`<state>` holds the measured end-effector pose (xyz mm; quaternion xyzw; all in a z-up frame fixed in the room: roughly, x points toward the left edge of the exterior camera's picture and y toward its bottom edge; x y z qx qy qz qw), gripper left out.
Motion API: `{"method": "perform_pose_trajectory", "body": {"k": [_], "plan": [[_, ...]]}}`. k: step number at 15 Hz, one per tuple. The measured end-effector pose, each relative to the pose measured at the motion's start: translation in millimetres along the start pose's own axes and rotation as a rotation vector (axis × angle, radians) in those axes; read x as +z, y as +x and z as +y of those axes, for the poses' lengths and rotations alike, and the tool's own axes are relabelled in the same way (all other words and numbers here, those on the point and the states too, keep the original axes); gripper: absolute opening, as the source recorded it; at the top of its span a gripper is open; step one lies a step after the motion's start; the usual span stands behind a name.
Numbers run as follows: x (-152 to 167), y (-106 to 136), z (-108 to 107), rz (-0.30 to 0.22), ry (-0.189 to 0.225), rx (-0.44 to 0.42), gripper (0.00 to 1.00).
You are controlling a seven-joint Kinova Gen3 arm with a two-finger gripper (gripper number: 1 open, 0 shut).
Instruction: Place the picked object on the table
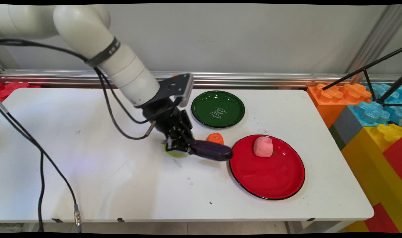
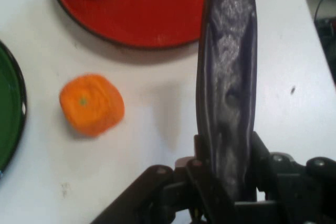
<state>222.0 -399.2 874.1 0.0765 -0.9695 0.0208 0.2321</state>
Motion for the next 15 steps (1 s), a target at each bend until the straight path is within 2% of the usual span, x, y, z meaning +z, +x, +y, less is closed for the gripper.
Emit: {"method": "perform_pose_trajectory", "body": {"k": [3, 7, 15], "plan": [[11.8, -25.4, -1.7, -0.02, -0.004, -0.013, 0.0], [22.6, -46.8, -1.4, -0.036, -0.01, -0.03, 0.0], [53.1, -67.5, 7.4, -0.027, -0.038, -0.073, 0.0]]}}
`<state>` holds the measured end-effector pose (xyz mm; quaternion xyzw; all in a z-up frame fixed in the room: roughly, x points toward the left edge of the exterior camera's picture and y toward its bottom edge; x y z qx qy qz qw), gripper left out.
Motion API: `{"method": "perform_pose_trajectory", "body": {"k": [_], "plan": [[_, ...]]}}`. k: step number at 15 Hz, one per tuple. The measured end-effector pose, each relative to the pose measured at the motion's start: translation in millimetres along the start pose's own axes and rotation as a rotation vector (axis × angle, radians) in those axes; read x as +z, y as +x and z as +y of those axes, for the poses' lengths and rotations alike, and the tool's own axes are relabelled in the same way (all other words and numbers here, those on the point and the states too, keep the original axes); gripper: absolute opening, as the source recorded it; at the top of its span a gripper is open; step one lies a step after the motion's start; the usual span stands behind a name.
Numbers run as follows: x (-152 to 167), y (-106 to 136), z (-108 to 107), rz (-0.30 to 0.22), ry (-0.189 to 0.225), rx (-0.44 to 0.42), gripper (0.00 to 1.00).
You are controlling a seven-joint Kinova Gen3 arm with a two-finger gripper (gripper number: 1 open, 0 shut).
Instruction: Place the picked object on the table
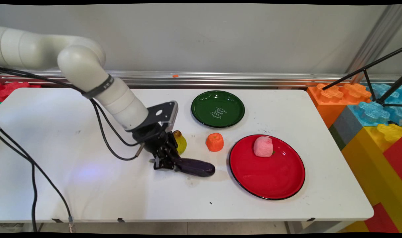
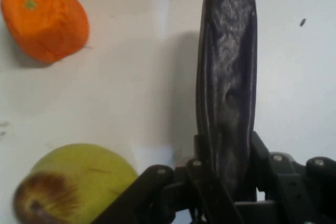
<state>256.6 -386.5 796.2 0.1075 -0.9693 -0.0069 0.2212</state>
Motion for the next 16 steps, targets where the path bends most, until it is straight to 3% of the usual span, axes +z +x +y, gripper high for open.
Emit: {"method": "perform_pose_trajectory", "body": {"k": [12, 13, 16], "plan": [[38.9, -2.1, 10.5, 0.03, -0.021, -0.017, 0.0], [40.3, -1.1, 11.0, 0.034, -0.022, -0.015, 1.0], [41.9, 2.6, 11.6, 0.044, -0.02, -0.011, 1.0]]}}
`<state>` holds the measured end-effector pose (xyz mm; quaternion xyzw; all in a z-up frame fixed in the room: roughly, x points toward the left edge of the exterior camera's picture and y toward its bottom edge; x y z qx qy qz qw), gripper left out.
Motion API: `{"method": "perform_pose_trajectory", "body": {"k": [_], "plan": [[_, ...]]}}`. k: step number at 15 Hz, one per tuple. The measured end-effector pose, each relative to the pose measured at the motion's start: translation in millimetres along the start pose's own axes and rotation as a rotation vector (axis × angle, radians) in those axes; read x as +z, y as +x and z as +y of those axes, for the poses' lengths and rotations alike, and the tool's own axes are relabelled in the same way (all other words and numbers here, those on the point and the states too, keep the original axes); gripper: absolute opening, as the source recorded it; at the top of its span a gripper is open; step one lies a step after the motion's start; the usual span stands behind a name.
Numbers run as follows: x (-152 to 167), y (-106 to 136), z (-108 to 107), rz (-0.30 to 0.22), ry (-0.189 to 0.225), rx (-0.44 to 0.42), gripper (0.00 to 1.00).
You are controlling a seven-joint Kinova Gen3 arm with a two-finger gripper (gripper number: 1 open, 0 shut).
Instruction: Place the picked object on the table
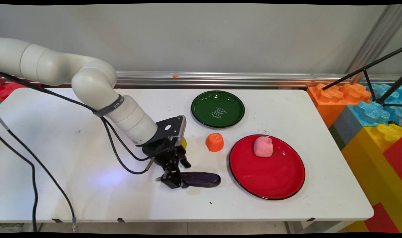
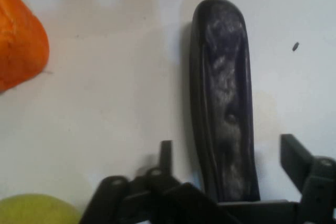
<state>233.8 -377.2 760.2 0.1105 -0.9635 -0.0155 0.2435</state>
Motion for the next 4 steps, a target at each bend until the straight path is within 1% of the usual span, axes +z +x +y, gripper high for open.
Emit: {"method": "perform_pose_trajectory", "body": {"k": [4], "plan": [[-4.2, 9.1, 0.8, 0.014, 0.005, 0.002, 1.0]]}}
